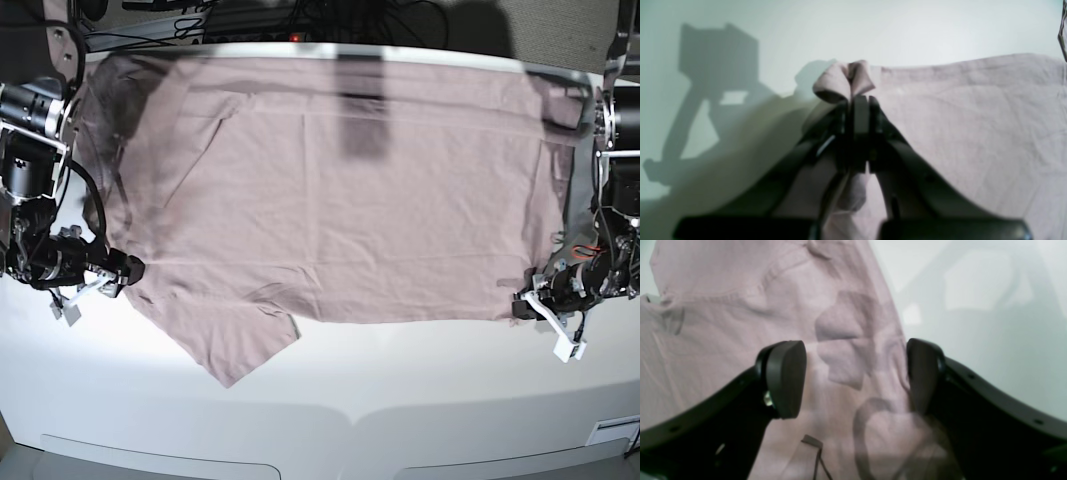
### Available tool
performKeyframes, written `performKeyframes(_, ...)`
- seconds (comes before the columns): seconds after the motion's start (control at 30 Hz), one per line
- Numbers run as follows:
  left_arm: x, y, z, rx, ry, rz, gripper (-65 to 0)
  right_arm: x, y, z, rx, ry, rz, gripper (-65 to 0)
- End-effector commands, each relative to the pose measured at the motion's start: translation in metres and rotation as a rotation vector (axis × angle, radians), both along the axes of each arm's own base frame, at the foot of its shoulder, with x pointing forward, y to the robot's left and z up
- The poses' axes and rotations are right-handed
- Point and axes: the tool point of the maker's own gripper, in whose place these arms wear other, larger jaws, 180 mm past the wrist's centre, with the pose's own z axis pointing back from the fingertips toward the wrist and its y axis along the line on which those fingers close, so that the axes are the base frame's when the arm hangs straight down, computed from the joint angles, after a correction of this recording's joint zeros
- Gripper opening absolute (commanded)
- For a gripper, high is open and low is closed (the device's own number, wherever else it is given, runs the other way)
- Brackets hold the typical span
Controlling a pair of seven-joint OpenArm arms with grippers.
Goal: Fold the T-shirt properly
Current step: 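Grasp the hem corners with both grippers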
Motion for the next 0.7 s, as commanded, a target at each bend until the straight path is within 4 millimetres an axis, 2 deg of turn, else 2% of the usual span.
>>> performKeyframes(0.0, 0.020, 0.005, 0.027, -0.010, -0.080, 0.010, -65.0, 0.019, -0.007, 0.024, 0.002, -0.076, -0.009, -20.5)
performKeyframes(0.1, 0.020, 0.005, 0.027, -0.009, -0.080, 0.010, -65.0, 0.022, -0.007, 0.026, 0.005, -0.086, -0.011, -20.6)
performKeyframes(0.17, 0.020, 0.005, 0.027, -0.009, -0.080, 0.010, -65.0, 0.023, -0.005, 0.028, 0.020, -0.096, -0.016, -24.9)
performKeyframes(0.23, 0.020, 0.005, 0.027, -0.009, -0.080, 0.010, -65.0, 0.024, -0.005, 0.029, 0.020, -0.102, -0.018, -36.0)
performKeyframes(0.37, 0.020, 0.005, 0.027, -0.009, -0.080, 0.009, -65.0, 0.026, -0.006, 0.030, 0.020, -0.114, -0.023, -64.5)
performKeyframes(0.67, 0.020, 0.006, 0.027, -0.009, -0.082, 0.010, -65.0, 0.032, -0.007, 0.035, 0.019, -0.147, -0.034, -65.0)
